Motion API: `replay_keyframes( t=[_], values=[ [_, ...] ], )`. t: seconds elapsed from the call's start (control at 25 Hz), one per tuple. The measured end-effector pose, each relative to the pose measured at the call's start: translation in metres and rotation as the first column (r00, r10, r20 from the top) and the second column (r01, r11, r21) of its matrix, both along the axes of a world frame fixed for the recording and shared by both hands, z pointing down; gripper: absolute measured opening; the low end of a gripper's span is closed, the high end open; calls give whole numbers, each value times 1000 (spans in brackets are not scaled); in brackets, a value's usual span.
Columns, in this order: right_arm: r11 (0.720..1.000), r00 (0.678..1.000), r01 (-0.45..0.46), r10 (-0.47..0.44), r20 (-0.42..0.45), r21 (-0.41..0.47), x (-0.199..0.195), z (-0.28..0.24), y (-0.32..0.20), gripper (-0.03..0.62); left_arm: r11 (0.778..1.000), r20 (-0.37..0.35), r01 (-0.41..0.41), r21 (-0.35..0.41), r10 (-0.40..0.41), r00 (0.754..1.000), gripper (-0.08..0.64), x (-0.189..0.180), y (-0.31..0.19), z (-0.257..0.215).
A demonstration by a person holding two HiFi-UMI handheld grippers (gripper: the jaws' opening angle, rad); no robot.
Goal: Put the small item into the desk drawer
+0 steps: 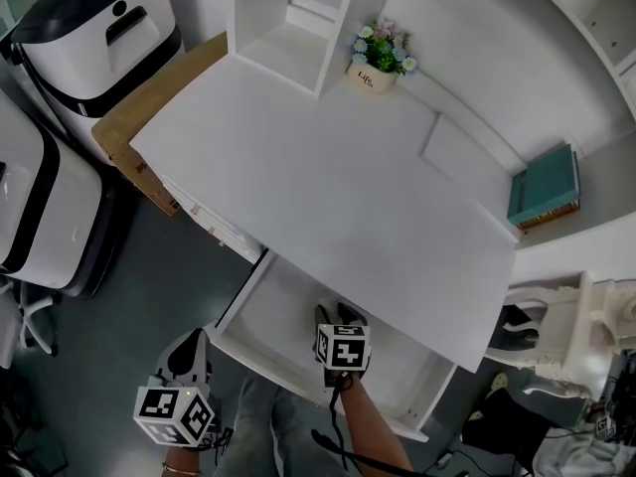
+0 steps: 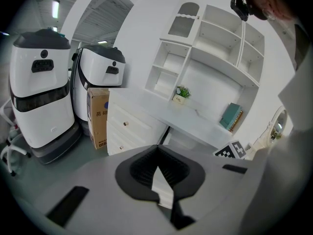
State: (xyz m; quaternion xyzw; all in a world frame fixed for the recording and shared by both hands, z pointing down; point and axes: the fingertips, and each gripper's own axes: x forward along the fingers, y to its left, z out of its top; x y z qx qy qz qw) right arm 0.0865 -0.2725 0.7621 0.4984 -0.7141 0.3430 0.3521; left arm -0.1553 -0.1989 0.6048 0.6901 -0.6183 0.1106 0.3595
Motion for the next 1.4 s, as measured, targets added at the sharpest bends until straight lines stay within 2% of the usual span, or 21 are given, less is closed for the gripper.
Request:
replay_keyframes(
  t=[0.44, 0.6, 0.76, 0.92, 1.08, 1.24, 1.4],
  values=[
    [1000, 999, -19, 19, 39, -5, 1, -21, 13, 183, 998, 3, -66, 18, 66, 998, -2, 19, -18, -10],
    [999, 998, -43, 41, 47, 32, 4, -45, 17, 183, 994, 4, -99, 42, 99, 995, -2, 29, -26, -21],
    [994, 996, -70, 65, 68, 83, 13, -82, 21, 165, 986, 8, -151, 75, 150, 989, -2, 45, -31, -37],
    [982, 991, -120, 109, 82, 145, 30, -122, 27, 94, 972, 13, -205, 118, 205, 979, -2, 63, -36, -55],
    [955, 980, -190, 172, 95, 227, 61, -166, 34, 6, 953, 17, -259, 160, 259, 966, -2, 88, -43, -78],
    [912, 962, -270, 247, 114, 309, 95, -210, 39, 6, 920, 21, -327, 216, 330, 944, -2, 119, -54, -108],
    [853, 947, -320, 294, 127, 414, 128, -266, 45, 6, 872, 42, -383, 304, 390, 920, -2, 149, -68, -152]
  ],
)
